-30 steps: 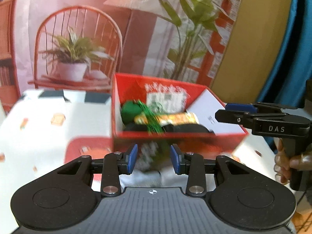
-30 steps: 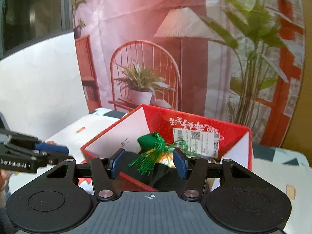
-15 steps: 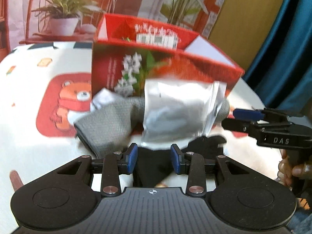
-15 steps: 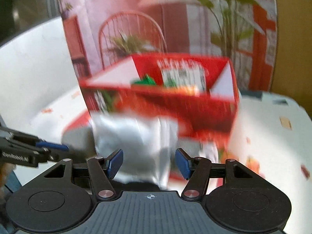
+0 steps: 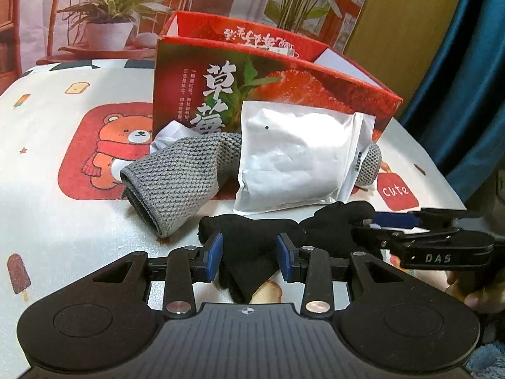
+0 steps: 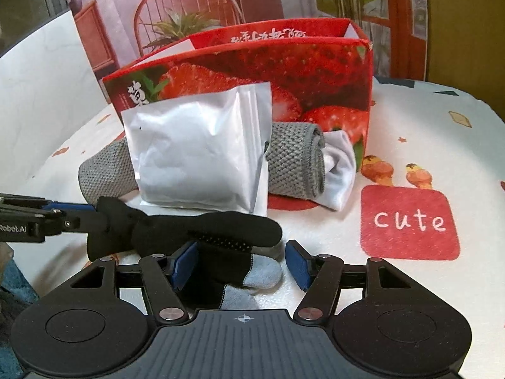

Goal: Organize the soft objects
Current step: 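Move both tools down to the black glove on the table, then close both tools on the black glove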

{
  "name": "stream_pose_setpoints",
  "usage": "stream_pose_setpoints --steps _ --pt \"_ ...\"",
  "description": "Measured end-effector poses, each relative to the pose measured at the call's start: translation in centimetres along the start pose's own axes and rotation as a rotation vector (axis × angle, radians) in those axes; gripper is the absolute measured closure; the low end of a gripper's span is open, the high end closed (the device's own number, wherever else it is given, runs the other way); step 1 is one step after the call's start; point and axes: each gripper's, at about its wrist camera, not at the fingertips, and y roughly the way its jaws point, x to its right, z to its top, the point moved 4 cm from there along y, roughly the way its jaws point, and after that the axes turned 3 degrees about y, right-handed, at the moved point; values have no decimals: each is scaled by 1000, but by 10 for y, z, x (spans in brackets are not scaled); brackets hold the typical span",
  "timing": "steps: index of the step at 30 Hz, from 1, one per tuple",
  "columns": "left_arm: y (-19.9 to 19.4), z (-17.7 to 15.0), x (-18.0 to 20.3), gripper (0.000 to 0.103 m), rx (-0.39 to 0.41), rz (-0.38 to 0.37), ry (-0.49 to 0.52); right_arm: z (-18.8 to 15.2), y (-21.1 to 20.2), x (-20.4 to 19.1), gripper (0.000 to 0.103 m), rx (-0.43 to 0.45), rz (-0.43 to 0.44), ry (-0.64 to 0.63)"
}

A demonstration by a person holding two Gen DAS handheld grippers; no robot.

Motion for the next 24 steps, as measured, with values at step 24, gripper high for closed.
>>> stream_pose_setpoints --steps 24 --pt "14 -11 -9 64 -36 -27 -52 -4 6 -10 28 39 20 -42"
